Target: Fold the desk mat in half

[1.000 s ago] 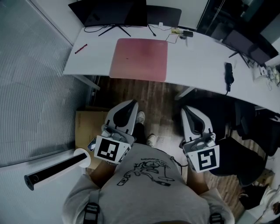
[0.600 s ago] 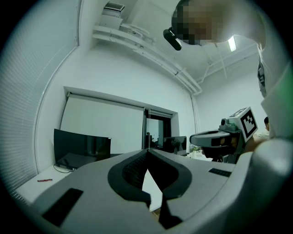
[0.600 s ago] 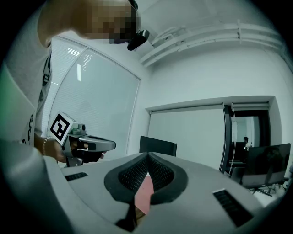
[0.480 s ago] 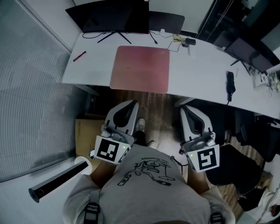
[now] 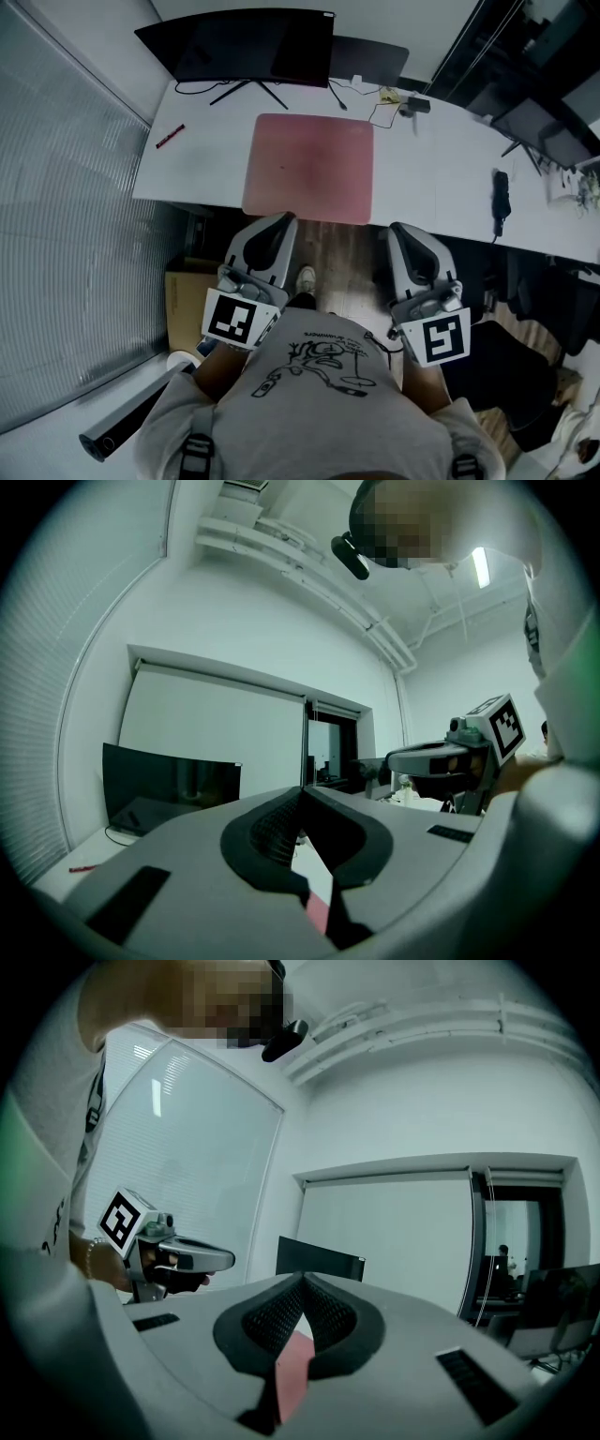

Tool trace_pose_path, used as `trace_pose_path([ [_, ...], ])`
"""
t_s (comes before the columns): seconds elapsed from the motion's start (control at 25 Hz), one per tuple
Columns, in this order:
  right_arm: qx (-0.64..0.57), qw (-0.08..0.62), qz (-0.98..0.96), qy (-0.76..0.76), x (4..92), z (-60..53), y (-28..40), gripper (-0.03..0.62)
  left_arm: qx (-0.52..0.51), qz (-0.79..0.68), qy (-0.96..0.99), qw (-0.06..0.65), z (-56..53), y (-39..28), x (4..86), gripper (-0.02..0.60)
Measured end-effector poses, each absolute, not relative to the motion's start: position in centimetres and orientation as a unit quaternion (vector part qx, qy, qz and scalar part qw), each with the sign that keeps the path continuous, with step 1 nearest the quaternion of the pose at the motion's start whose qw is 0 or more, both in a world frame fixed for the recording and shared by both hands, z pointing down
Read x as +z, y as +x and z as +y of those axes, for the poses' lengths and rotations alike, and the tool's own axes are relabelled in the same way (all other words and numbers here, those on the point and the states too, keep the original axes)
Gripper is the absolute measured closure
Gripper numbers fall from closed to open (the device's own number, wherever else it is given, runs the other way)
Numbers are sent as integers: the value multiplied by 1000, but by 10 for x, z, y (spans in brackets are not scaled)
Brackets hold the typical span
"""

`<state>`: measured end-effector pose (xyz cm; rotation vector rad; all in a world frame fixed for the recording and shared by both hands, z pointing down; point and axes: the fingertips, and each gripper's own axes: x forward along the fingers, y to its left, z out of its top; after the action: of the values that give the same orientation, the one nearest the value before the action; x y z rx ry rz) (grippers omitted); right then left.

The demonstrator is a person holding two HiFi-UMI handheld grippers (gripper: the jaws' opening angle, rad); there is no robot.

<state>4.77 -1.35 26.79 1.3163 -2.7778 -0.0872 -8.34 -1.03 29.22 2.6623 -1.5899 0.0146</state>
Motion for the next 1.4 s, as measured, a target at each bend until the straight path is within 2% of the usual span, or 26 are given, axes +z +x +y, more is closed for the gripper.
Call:
trace_pose_path([
  [0.64,-33,49,-895,443,280,-92,-23,585,41,-508,858,60,-98,-162,358,557],
  [0.84,-35,53,-893,446,282,-104,-30,585,56,-503,854,125,-110,-178,410,522],
  [1.12,-42,56,-894,442,285,-112,-36,585,95,-532,827,155,-124,-204,481,505],
  [1.4,-43,57,-896,438,288,-115,-36,585,130,-572,778,225,-132,-244,589,479],
])
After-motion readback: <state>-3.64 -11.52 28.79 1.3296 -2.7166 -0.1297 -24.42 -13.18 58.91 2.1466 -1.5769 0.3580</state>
